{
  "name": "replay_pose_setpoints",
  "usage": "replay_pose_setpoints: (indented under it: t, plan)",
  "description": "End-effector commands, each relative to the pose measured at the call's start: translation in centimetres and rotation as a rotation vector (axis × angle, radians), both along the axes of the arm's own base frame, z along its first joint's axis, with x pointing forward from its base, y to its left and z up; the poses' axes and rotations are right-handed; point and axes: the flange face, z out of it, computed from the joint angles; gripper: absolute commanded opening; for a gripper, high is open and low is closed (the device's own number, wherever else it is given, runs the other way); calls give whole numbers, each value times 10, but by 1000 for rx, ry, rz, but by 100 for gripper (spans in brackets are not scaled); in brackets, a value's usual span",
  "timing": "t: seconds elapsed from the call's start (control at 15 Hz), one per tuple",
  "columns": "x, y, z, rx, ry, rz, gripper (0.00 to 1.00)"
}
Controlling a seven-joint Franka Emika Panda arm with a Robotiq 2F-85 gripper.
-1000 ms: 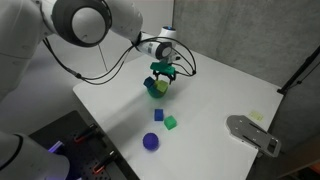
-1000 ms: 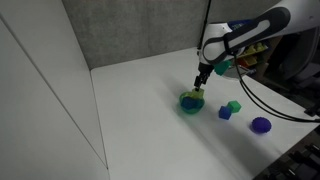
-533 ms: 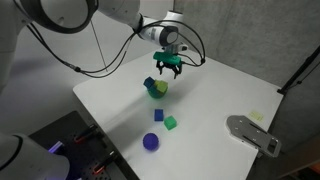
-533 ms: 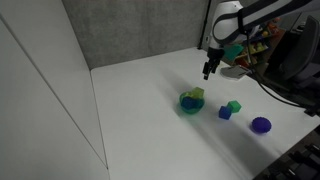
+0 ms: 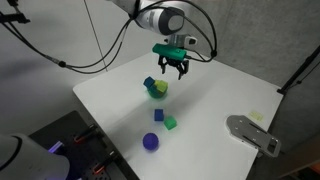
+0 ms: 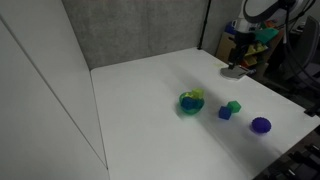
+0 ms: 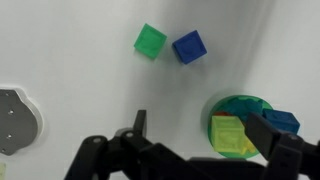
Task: Put the yellow block in the bowl
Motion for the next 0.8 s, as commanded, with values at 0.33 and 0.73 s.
replay_pose_setpoints:
  t: [0.33,0.73]
  plan:
    - [-104,-29,84,-49,-3,-185,100]
    - [-116,-31,92,-27,9,-189,100]
